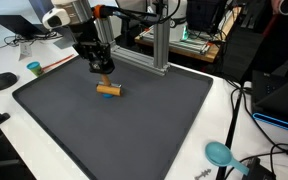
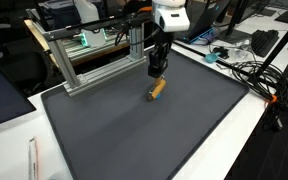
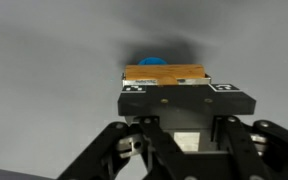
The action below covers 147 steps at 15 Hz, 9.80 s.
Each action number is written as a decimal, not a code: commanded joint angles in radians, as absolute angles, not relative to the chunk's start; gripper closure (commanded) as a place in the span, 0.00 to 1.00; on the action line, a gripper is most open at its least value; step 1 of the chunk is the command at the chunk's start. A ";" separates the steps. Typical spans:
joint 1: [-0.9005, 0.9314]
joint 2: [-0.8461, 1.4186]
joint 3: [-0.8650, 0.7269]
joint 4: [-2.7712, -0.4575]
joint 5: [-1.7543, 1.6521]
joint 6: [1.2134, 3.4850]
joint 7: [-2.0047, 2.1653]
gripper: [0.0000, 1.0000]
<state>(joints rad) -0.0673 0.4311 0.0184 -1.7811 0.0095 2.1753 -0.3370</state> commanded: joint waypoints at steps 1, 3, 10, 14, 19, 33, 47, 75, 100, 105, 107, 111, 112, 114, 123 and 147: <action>-0.080 0.492 0.030 -1.790 0.020 2.101 -0.361 0.78; -0.078 0.493 0.028 -1.786 0.014 2.088 -0.357 0.78; -0.066 0.473 0.011 -1.802 -0.006 2.182 -0.299 0.78; -0.059 0.453 0.005 -1.823 -0.017 2.231 -0.256 0.78; -0.043 0.431 -0.005 -1.849 -0.042 2.283 -0.190 0.78; 0.013 0.342 -0.012 -1.971 -0.182 2.433 -0.126 0.78; -0.035 0.069 0.090 -2.246 -0.185 2.602 -0.571 0.78; -0.038 0.197 0.018 -2.013 -0.123 2.374 -1.370 0.78; -0.062 0.354 0.031 -1.972 -0.129 2.384 -1.398 0.78; -0.056 0.370 0.018 -1.964 -0.155 2.375 -1.364 0.78; -0.055 0.372 0.015 -1.962 -0.158 2.374 -1.358 0.78; -0.050 0.381 0.009 -1.955 -0.175 2.367 -1.340 0.78; -0.050 0.382 0.008 -1.953 -0.180 2.366 -1.336 0.78; -0.049 0.385 0.005 -1.952 -0.189 2.363 -1.326 0.78; -0.046 0.398 0.001 -1.933 -0.239 2.341 -1.293 0.78; -0.032 0.260 0.032 -1.966 -0.299 2.330 -1.266 0.78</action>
<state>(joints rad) -0.0280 0.2597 0.0227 -1.9661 -0.3150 2.3121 -1.2477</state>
